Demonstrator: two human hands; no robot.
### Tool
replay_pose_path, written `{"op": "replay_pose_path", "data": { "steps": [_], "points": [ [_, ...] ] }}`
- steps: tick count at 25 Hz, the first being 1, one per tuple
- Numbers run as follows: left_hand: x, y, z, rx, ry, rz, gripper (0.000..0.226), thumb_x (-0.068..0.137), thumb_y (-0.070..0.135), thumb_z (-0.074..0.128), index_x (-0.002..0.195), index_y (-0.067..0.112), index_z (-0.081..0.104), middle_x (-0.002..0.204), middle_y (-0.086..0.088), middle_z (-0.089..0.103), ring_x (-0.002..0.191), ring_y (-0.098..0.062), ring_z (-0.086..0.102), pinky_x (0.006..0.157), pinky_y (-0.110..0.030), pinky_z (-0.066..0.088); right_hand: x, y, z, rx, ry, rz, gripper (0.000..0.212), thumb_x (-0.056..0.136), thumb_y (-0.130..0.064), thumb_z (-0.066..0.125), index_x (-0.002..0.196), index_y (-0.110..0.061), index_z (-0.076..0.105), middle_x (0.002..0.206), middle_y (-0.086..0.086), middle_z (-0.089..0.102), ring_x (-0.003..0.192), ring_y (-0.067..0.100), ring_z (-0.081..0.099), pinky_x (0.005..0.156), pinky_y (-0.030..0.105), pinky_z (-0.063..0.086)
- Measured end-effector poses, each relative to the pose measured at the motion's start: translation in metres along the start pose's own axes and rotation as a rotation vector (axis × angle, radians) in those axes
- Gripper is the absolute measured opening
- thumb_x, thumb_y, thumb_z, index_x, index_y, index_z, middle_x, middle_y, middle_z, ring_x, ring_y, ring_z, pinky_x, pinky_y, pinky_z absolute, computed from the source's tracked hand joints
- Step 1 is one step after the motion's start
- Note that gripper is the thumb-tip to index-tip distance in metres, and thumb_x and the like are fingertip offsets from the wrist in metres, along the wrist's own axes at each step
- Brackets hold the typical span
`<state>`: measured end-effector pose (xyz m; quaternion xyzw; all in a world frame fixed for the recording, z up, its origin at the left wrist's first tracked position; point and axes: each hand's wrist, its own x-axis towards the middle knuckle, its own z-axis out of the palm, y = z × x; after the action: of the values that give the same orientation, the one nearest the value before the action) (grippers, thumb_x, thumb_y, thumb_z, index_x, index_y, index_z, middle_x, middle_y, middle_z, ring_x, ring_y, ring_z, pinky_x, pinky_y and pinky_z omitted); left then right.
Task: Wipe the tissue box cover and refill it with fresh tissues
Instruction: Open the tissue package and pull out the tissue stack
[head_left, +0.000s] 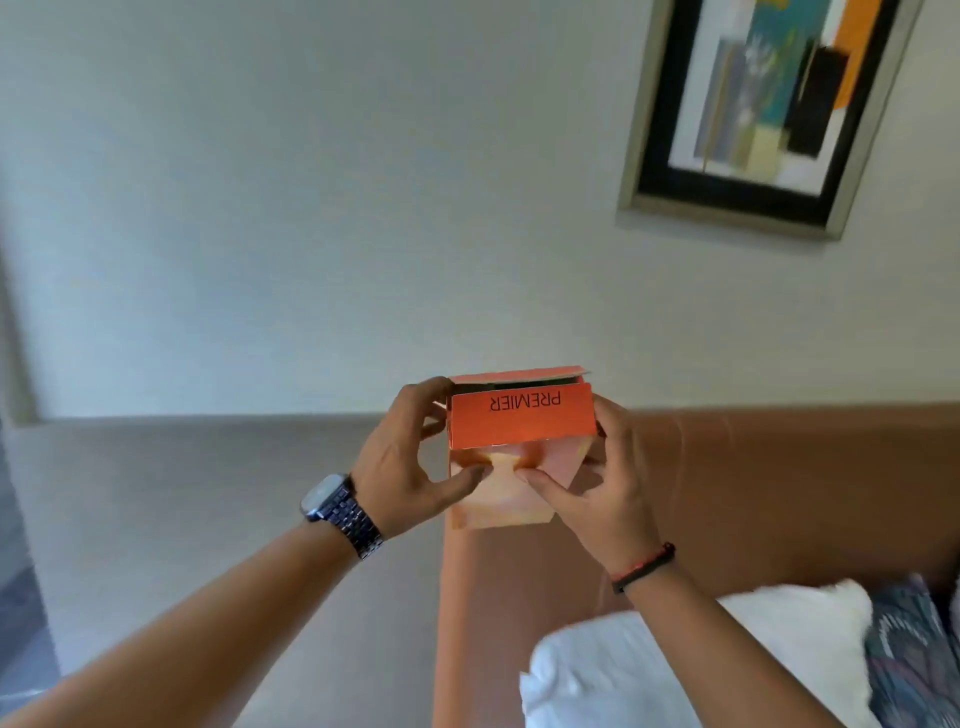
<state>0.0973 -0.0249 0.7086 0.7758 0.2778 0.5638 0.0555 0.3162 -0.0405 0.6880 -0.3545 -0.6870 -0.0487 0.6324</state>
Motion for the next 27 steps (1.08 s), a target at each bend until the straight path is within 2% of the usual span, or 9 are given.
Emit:
{"op": "replay_pose_path", "data": {
  "steps": [4, 7, 10, 13, 15, 18, 20, 24, 27],
  "points": [
    [0.028, 0.017, -0.064, 0.131, 0.072, 0.145, 0.075, 0.067, 0.026, 0.077, 0.131, 0.017, 0.039, 0.122, 0.008, 0.045, 0.113, -0.023, 0.05, 0.089, -0.031, 0.05, 0.053, -0.054, 0.022, 0.021, 0.067, -0.227, 0.062, 0.064, -0.006, 0.087, 0.115, -0.018, 0.053, 0.126, 0.0, 0.049, 0.119, 0.009, 0.05, 0.076, 0.027, 0.058],
    [0.041, 0.024, -0.098, 0.199, -0.033, 0.138, 0.085, 0.059, 0.016, 0.084, 0.131, 0.028, 0.042, 0.124, 0.0, 0.04, 0.113, -0.021, 0.051, 0.089, -0.029, 0.051, 0.074, -0.075, 0.027, 0.004, 0.022, -0.38, 0.032, 0.065, 0.012, 0.076, 0.087, -0.006, 0.062, 0.122, 0.006, 0.052, 0.119, 0.004, 0.05, 0.079, 0.029, 0.058],
    [0.051, 0.028, -0.113, 0.347, -0.216, 0.083, 0.095, 0.055, 0.015, 0.089, 0.131, 0.038, 0.038, 0.124, -0.004, 0.034, 0.101, -0.02, 0.056, 0.085, -0.031, 0.052, 0.081, -0.081, 0.024, -0.062, -0.013, -0.543, 0.033, 0.066, 0.018, 0.067, 0.077, -0.011, 0.055, 0.115, 0.009, 0.059, 0.105, 0.013, 0.061, 0.076, 0.031, 0.058],
    [0.056, 0.031, -0.112, 0.414, -0.262, 0.15, 0.068, 0.065, 0.019, 0.083, 0.124, 0.037, 0.054, 0.117, -0.004, 0.035, 0.089, -0.018, 0.057, 0.078, -0.025, 0.053, 0.081, -0.083, 0.018, -0.14, -0.095, -0.732, 0.026, 0.076, 0.008, 0.062, 0.077, -0.014, 0.048, 0.11, 0.012, 0.07, 0.1, 0.025, 0.068, 0.059, 0.036, 0.059],
    [0.058, 0.032, -0.109, 0.423, -0.224, 0.173, 0.056, 0.066, 0.02, 0.081, 0.114, 0.032, 0.056, 0.111, -0.003, 0.037, 0.078, -0.015, 0.055, 0.066, -0.023, 0.053, 0.085, -0.084, 0.014, -0.228, -0.175, -0.796, 0.032, 0.076, 0.007, 0.065, 0.082, -0.016, 0.045, 0.112, 0.006, 0.072, 0.111, 0.028, 0.064, 0.064, 0.035, 0.059],
    [0.059, 0.034, -0.102, 0.419, -0.153, 0.187, 0.063, 0.062, 0.035, 0.078, 0.111, 0.028, 0.039, 0.101, 0.002, 0.041, 0.063, -0.009, 0.049, 0.05, -0.021, 0.042, 0.096, -0.084, 0.002, -0.388, -0.35, -0.785, 0.028, 0.071, 0.004, 0.068, 0.086, -0.014, 0.054, 0.116, 0.0, 0.071, 0.122, 0.028, 0.057, 0.085, 0.04, 0.054],
    [0.06, 0.035, -0.097, 0.417, -0.134, 0.222, 0.07, 0.061, 0.036, 0.075, 0.117, 0.025, 0.033, 0.104, 0.0, 0.047, 0.067, -0.01, 0.054, 0.051, -0.02, 0.044, 0.099, -0.085, -0.008, -0.538, -0.469, -0.779, 0.022, 0.072, -0.017, 0.07, 0.093, -0.015, 0.062, 0.111, -0.002, 0.071, 0.119, 0.026, 0.056, 0.091, 0.043, 0.049],
    [0.065, 0.032, -0.087, 0.425, -0.125, 0.316, 0.088, 0.051, 0.018, 0.089, 0.116, 0.024, 0.031, 0.115, -0.005, 0.051, 0.084, -0.018, 0.058, 0.063, -0.017, 0.048, 0.097, -0.085, -0.024, -0.615, -0.577, -0.819, 0.056, 0.08, -0.06, 0.053, 0.113, -0.016, 0.062, 0.104, 0.002, 0.066, 0.107, 0.025, 0.054, 0.097, 0.039, 0.04],
    [0.068, 0.033, -0.082, 0.445, -0.086, 0.363, 0.085, 0.051, 0.014, 0.089, 0.111, 0.016, 0.03, 0.11, -0.015, 0.053, 0.076, -0.022, 0.056, 0.06, -0.025, 0.045, 0.102, -0.088, -0.04, -0.616, -0.506, -0.85, 0.067, 0.087, -0.065, 0.036, 0.115, -0.011, 0.064, 0.093, 0.007, 0.066, 0.099, 0.028, 0.056, 0.096, 0.038, 0.041]
  ]
}}
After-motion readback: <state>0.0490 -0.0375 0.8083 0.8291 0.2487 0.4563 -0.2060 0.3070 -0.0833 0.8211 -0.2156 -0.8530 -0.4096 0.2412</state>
